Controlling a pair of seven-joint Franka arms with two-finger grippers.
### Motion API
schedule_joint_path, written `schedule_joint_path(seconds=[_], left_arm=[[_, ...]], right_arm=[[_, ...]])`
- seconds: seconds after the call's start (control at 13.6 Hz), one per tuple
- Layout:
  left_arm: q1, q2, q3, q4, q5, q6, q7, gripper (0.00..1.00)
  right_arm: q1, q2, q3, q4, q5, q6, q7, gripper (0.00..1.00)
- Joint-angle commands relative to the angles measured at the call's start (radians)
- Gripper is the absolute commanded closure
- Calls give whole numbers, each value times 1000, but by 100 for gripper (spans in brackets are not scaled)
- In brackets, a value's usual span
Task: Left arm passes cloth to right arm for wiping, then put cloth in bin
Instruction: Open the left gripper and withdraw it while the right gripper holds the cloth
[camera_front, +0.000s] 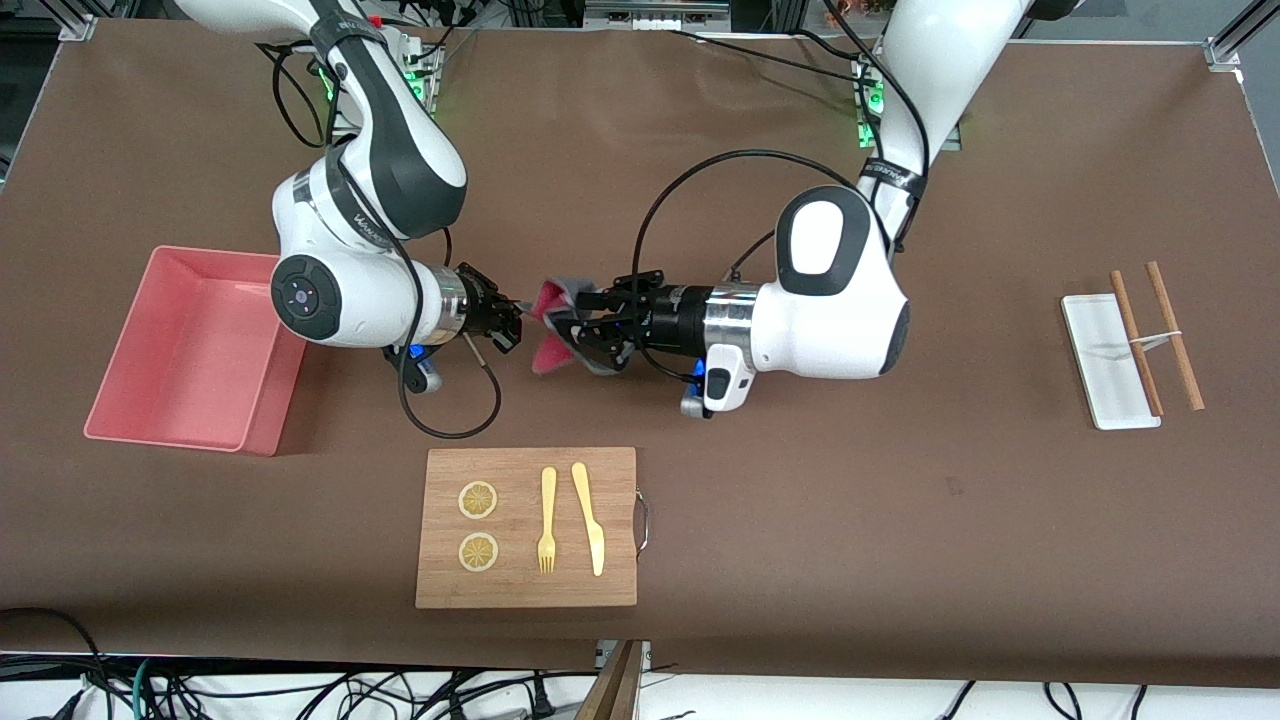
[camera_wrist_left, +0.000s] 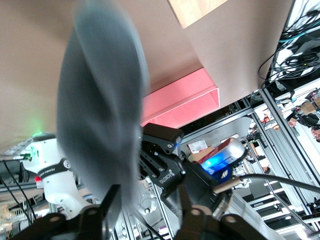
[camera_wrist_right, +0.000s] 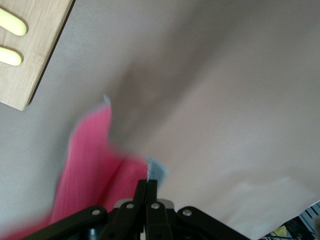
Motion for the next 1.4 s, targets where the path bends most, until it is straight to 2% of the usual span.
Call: schedule_joint_path(seconds=[0.0,0.22,0.52,0.81,1.11,1.33], left_arm=[[24,-53,2,1,71,-36,-13,0],[47,-121,2,1,257,-125,-13,0],[118,-223,1,-1,499,-358,-1,0],[228,-329,-1,-18,639,-544,100,0],[398,-409,2,-58,653,-672,226,0],[416,-476,-1,-79,858,-745,411,0]], right_arm=[[-7,-10,1,5,17,-15,-7,100],[-4,-7,1,5,17,-9,-7,100],[11,-4,7,8,17,8,-7,100],[19,4,85,14,18,57,13,100],[10,19,164,2,21,57,13,100],[10,69,208,-3,20,77,15,100]])
